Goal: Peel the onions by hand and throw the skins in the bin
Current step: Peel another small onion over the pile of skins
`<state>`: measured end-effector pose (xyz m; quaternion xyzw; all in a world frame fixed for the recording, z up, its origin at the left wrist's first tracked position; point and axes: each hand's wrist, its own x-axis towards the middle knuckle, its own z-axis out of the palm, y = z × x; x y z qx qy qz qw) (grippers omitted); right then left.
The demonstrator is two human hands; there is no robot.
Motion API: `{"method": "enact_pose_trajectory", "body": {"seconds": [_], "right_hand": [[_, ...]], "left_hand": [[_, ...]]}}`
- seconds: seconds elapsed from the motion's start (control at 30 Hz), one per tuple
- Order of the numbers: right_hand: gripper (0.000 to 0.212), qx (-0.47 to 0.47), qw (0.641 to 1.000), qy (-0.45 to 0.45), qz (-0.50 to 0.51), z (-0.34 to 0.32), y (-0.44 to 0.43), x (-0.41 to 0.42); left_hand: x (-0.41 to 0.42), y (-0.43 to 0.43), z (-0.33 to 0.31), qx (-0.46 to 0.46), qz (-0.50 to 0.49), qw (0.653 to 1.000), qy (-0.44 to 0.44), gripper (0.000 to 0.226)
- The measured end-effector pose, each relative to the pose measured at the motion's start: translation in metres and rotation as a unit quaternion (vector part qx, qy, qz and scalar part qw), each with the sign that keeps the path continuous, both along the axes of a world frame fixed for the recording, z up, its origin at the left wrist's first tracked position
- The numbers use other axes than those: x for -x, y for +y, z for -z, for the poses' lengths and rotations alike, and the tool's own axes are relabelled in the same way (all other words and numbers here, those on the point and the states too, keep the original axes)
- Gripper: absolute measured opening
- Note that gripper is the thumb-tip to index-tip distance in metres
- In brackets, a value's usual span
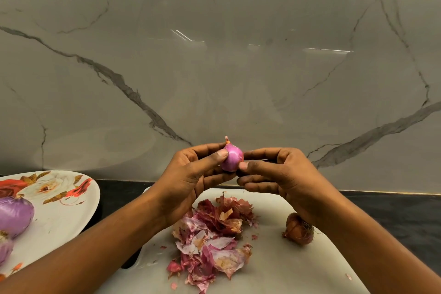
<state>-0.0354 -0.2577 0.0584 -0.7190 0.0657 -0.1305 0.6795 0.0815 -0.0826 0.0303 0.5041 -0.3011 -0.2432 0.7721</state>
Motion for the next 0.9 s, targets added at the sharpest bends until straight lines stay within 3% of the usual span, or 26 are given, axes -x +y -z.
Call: {"method": "enact_pose_trajectory", "body": {"seconds": [0.27,0.5,0.73,0.9], "right_hand": [[0.039,-0.005,1.000,-0.026,0.008,0.0019,0.0010,-0.0013],[0.020,-0.001,0.999,-0.040,0.032,0.0029,0.0018,-0.0016],[0.031,-0.045,0.999,-0.027,-0.008,0.0023,0.0018,-0.0015],[0.041,-0.011,0.999,-0.036,0.015,0.0036,0.0023,-0.0033]], "left_hand": [[0.0008,0.0020,-0.0033,0.009,0.012,1.000,-0.006,0.046],[0.0012,0.0034,-0.0063,0.025,0.042,0.999,0.015,0.043],[0.0015,0.0020,-0.0052,0.028,0.018,0.999,0.018,0.048],[0.0021,0.0026,-0.0063,0.027,0.032,0.999,0.016,0.047]]}}
